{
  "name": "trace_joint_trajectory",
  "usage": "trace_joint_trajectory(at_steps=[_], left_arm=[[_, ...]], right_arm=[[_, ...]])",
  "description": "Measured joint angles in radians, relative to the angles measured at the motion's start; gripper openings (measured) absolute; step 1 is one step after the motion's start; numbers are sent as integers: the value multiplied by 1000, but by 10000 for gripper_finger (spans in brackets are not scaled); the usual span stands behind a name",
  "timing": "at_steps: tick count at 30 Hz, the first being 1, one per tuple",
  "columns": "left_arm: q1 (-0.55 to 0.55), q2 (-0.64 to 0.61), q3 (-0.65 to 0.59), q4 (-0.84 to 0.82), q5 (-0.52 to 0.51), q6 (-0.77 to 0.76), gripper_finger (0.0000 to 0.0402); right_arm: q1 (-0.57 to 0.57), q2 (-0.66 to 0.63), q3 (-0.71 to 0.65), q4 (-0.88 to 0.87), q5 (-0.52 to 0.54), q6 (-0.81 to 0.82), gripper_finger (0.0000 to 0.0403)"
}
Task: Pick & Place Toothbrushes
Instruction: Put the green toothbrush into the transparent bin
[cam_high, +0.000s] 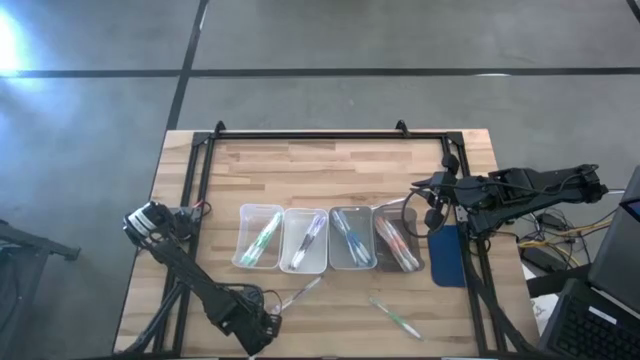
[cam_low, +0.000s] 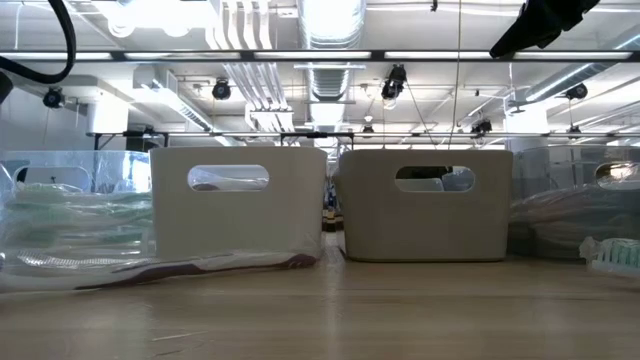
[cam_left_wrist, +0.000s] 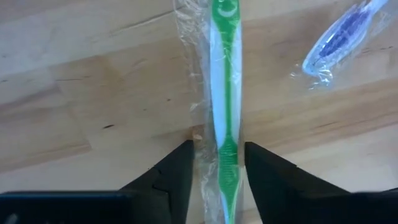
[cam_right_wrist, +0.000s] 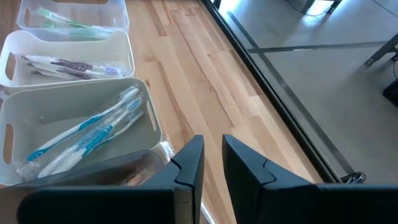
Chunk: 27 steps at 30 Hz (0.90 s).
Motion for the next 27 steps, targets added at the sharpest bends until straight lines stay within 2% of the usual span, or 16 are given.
trace_joint_trajectory(at_steps=[17,24,27], left_arm=[[0,3,-3,-63,-8,34,36],[0,-5,-3,-68,-20,51,37],[-2,-19,3,-74,-63,62,36]], right_arm=[[0,0,0,0,0,0,52],[0,0,0,0,0,0,52],[0,0,0,0,0,0,52]])
